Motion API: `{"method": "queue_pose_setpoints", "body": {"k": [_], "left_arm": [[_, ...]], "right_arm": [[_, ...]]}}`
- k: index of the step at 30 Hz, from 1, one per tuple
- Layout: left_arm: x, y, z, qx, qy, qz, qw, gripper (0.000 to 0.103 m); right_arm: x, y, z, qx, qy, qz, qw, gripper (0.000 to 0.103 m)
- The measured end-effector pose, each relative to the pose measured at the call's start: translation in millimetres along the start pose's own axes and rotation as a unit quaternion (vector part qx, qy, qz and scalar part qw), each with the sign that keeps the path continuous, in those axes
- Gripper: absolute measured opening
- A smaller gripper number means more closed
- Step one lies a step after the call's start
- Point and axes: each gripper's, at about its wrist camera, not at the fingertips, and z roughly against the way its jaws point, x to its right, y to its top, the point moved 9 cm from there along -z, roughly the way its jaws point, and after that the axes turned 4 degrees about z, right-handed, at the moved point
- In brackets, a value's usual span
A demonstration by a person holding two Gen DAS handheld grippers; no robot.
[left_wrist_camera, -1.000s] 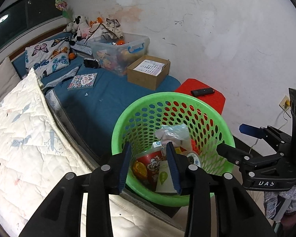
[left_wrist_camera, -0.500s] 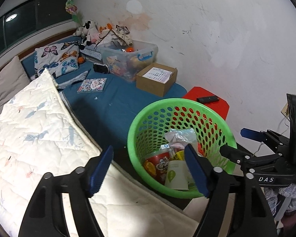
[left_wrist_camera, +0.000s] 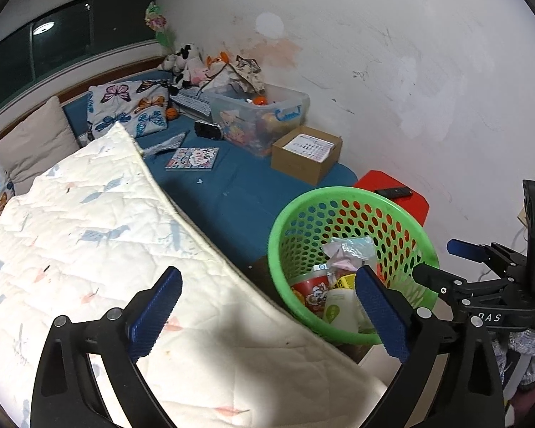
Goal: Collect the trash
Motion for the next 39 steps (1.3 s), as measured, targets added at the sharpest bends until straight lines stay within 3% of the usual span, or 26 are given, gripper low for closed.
{"method": "queue_pose_setpoints", "body": {"k": [23, 39], "left_arm": [[-77, -35, 49, 0.008, 0.073, 0.072, 0.9947, 0.095], [-140, -70, 90, 0.014, 0.143, 0.132, 0.9809, 0.096]], "right_arm": [[-76, -1, 6, 0.003, 0.019, 0.068, 0.997, 0.096], [-137, -2, 8, 0.015, 0.051, 0.117, 0.992, 0.096]]}}
